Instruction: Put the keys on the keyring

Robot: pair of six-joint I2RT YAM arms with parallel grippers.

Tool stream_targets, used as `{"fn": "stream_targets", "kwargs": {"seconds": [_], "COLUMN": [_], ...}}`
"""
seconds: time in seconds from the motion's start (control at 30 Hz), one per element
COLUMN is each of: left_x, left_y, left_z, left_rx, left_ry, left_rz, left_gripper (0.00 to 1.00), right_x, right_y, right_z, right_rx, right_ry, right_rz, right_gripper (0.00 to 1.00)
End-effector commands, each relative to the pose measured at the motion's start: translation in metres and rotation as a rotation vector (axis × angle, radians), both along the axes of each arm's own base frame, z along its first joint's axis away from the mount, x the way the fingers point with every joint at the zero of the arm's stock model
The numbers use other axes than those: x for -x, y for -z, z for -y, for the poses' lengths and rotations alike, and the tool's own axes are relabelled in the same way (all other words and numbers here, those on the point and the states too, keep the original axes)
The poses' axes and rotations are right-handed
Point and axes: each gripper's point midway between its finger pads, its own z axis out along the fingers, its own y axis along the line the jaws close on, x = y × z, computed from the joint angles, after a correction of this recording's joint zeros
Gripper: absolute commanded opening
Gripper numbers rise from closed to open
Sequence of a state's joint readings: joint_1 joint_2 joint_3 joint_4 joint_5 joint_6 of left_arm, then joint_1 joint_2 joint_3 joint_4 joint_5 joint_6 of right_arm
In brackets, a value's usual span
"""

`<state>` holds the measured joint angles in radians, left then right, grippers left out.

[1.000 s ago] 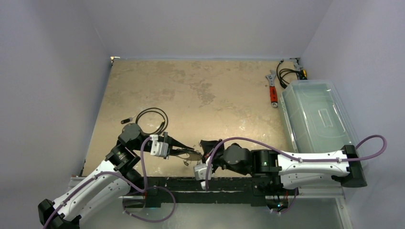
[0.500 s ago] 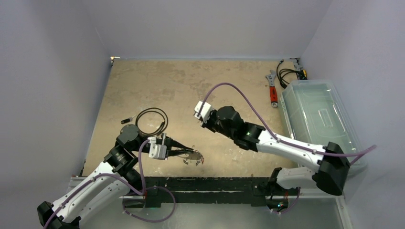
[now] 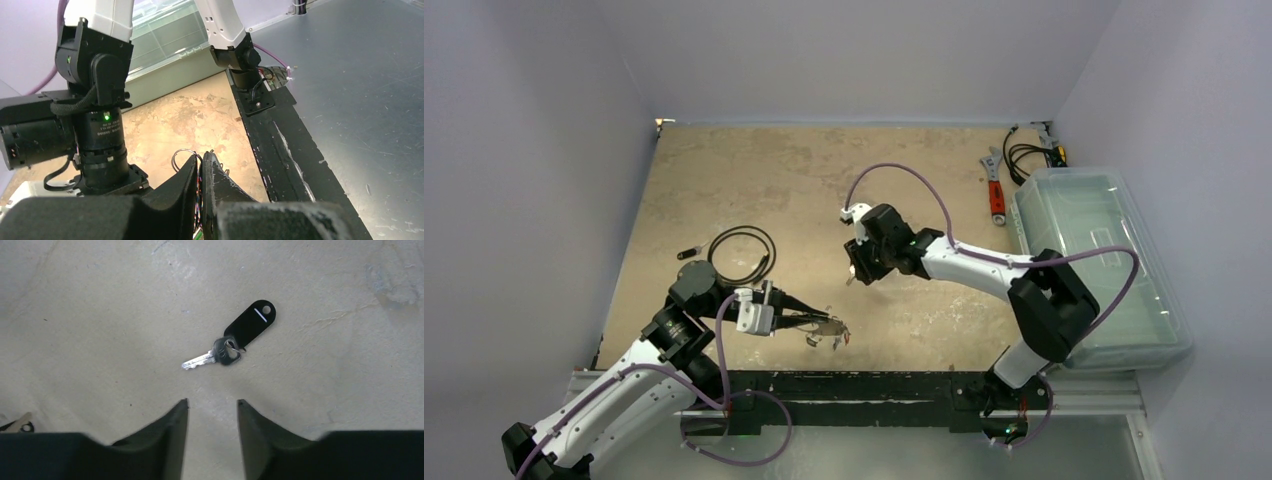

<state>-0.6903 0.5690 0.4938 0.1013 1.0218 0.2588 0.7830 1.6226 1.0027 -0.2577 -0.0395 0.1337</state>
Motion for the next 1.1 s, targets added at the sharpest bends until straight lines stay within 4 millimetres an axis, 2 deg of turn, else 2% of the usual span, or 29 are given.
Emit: {"fn": "stream_targets", "kwargs": {"seconds": [0.0,0.03,0.07,0.17,0.23,0.3,0.33,0.43,0.6,0.73,0.87,1.07], "left_x": [0.006,0.009,0.01,0.018,0.025,0.032,0.036,0.047,0.06,0.065,0.069,0.063], "left_y": [-0.026,-0.027,-0.027,-0.032,-0.036,-0.042,-0.045,-0.057,-0.063,-0.061,-0.055,-0.05], "left_z": [-0.001,-0.001,-0.001,-0.003,-0.005,-0.007,-0.008,-0.011,-0.016,-0.017,-0.018,-0.012], "left_rx": [0.054,0.052,0.052,0.058,0.064,0.066,0.066,0.065,0.04,0.025,0.012,0.02], "left_ry": [0.037,0.051,0.06,0.096,0.129,0.169,0.194,0.257,0.363,0.441,0.502,0.527], "left_rz": [0.09,0.09,0.09,0.103,0.112,0.116,0.118,0.141,0.177,0.193,0.157,0.155], "left_gripper": [0.0,0.0,0.0,0.0,0.0,0.0,0.0,0.0,0.0,0.0,0.0,0.0], "right_x": [-0.016,-0.017,-0.017,0.001,0.025,0.058,0.073,0.113,0.162,0.181,0.196,0.206], "right_y": [-0.078,-0.095,-0.117,-0.178,-0.221,-0.249,-0.257,-0.262,-0.261,-0.269,-0.284,-0.285], "right_z": [-0.015,-0.013,-0.011,-0.013,-0.014,-0.012,-0.01,-0.01,-0.012,-0.01,-0.008,-0.025], "right_rx": [-0.197,-0.236,-0.284,-0.448,-0.595,-0.709,-0.757,-0.847,-0.92,-0.996,-1.066,-1.062], "right_ry": [-0.004,-0.01,-0.027,-0.162,-0.277,-0.439,-0.496,-0.699,-0.995,-1.086,-1.149,-1.187], "right_rz": [0.147,0.198,0.261,0.456,0.592,0.737,0.79,0.861,0.804,0.749,0.745,0.723], "right_gripper": [0.55,0.63,0.66,0.68,0.68,0.67,0.67,0.65,0.61,0.55,0.54,0.5]}}
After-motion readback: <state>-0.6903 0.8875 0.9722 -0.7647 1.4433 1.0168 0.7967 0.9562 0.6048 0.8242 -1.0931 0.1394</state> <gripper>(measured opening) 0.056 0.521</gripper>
